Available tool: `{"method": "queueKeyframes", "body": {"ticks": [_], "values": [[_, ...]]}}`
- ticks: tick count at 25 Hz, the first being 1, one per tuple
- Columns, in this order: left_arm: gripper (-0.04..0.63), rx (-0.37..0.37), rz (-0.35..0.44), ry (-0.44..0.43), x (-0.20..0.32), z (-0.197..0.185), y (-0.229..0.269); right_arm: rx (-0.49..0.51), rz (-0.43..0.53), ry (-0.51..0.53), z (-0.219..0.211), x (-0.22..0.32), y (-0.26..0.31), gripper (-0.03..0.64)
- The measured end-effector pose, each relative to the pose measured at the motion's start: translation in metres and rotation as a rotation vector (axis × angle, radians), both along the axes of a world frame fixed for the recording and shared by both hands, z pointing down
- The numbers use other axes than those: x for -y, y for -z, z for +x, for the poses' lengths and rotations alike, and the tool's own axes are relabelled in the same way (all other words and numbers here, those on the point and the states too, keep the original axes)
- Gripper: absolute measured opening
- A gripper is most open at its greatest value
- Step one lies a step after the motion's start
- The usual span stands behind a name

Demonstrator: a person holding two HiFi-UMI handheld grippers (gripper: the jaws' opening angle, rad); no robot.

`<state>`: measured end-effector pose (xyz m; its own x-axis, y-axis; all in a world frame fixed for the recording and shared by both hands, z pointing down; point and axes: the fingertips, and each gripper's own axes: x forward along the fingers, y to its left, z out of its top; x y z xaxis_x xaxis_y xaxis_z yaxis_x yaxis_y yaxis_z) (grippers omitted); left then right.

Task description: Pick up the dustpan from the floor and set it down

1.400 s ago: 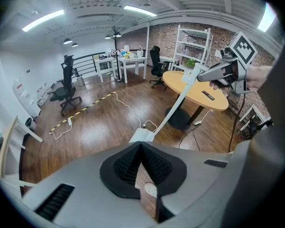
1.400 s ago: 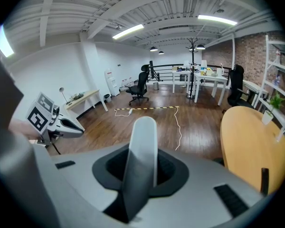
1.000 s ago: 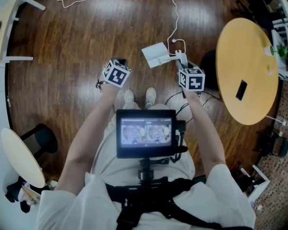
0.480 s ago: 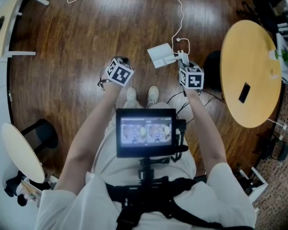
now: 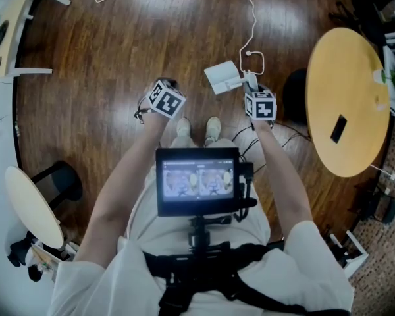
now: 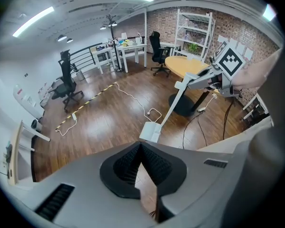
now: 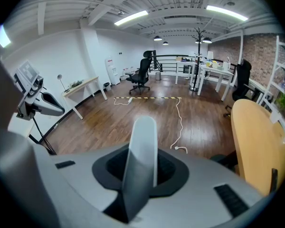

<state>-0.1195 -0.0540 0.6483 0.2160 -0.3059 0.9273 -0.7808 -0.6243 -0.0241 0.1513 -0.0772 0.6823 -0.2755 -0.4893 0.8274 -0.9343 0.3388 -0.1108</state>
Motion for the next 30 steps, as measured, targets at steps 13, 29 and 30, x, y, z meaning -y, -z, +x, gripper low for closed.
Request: {"method": "queueKeyframes", "body": {"ticks": [13, 29, 30], "values": [[-0.005, 0.009, -0.023, 0.023, -0.012, -0.001, -0.004, 0.028, -0.024, -0.055, 0.001, 0.006, -0.03, 0.087], [-0.005, 0.02, -0.041, 0.048, -0.024, -0.002, -0.005, 0.095, -0.04, -0.178, 0.012, 0.006, -0.074, 0.089], [-0.005, 0.016, -0.036, 0.038, -0.023, 0.001, -0.003, 0.097, -0.036, -0.181, 0.015, 0.005, -0.077, 0.089]]}}
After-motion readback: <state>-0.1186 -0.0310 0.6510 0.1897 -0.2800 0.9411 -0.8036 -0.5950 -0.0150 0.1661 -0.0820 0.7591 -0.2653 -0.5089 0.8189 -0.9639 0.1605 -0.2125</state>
